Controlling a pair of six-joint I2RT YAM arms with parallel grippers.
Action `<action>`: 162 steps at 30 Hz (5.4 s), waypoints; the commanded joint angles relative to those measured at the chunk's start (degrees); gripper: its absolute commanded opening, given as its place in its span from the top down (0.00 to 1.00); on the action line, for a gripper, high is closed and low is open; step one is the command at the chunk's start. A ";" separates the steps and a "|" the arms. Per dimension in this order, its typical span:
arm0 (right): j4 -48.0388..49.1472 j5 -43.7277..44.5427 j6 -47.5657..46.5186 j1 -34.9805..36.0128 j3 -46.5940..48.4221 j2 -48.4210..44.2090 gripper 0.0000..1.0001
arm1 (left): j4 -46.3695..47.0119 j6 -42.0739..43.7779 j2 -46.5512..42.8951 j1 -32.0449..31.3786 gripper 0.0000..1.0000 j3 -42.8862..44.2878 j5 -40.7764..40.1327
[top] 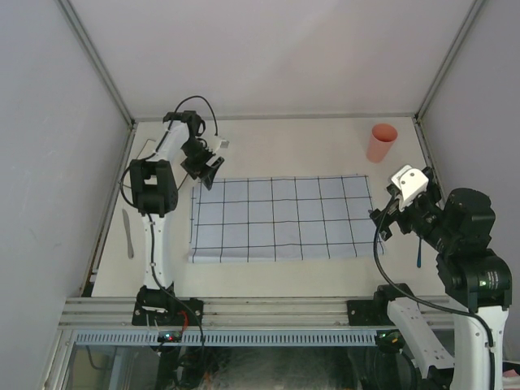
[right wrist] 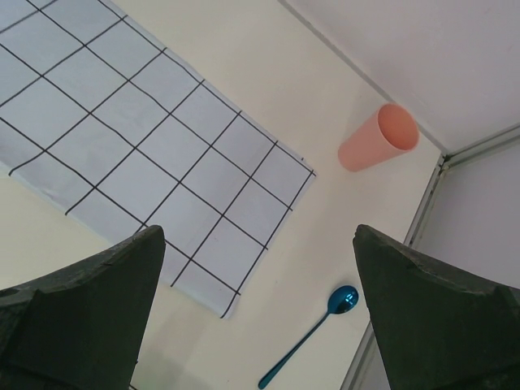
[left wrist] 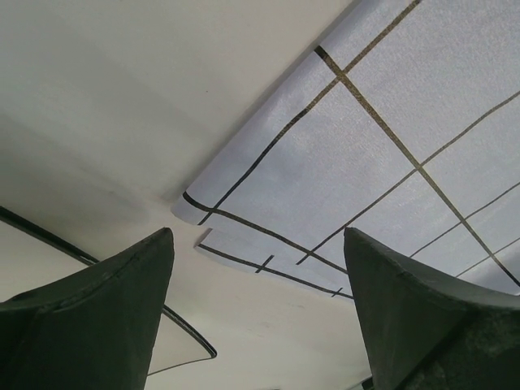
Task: Set the dinner table for one person
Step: Flatten out the napkin at the center of the board.
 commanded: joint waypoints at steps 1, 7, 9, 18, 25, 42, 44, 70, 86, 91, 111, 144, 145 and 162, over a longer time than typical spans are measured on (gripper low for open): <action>-0.49 -2.01 -0.62 -0.31 4.47 -0.01 0.00 | 1.34 -3.89 0.14 0.17 0.10 2.85 -2.33; -1.20 -3.23 -0.53 -0.20 5.88 0.12 0.00 | 2.71 -5.93 0.10 -0.43 0.02 3.82 -5.62; -1.39 -3.06 -0.46 -0.27 5.84 -0.15 0.00 | 2.57 -5.91 0.49 -1.04 0.02 4.19 -7.69; -1.84 -3.11 -0.45 -0.02 5.80 -1.00 0.00 | 1.56 -4.70 2.38 -3.27 0.00 6.56 -11.07; -1.99 -2.27 -0.71 0.51 5.80 -1.05 0.00 | 0.32 -2.63 3.54 -4.01 0.07 8.98 -11.43; -2.29 -2.47 -0.98 0.82 6.14 -0.88 0.00 | -2.55 1.32 3.62 -3.98 0.00 8.15 -15.92; -2.30 -2.31 -0.99 0.85 6.16 -0.87 0.00 | -1.88 1.27 1.97 -2.98 0.00 6.34 -14.91; -1.47 -9.85 1.04 -4.25 6.27 -0.13 0.00 | -1.98 9.38 -2.62 0.28 0.00 -0.28 -3.85; -2.17 -10.01 0.53 -4.72 6.36 -0.34 0.00 | -2.53 10.31 -0.27 -2.27 0.00 3.95 -0.94; -2.30 -10.00 0.42 -4.72 6.33 -0.43 0.00 | -2.86 10.51 0.02 -2.36 0.03 3.67 -0.05; -3.88 -12.32 0.15 -5.22 9.16 0.43 0.00 | -3.36 10.55 0.04 -2.11 0.06 3.07 -2.27; -6.07 -17.49 -0.26 -6.98 12.13 1.76 0.00 | 13.16 -9.61 -10.00 2.42 0.08 -13.62 3.32; -6.08 -17.61 -0.24 -7.07 12.08 1.72 0.00 | 13.62 -10.10 -10.58 2.46 0.07 -13.86 3.28; -6.42 -18.24 -0.50 -7.52 11.86 0.98 0.00 | 10.32 -12.26 -5.67 2.41 0.09 -8.20 9.11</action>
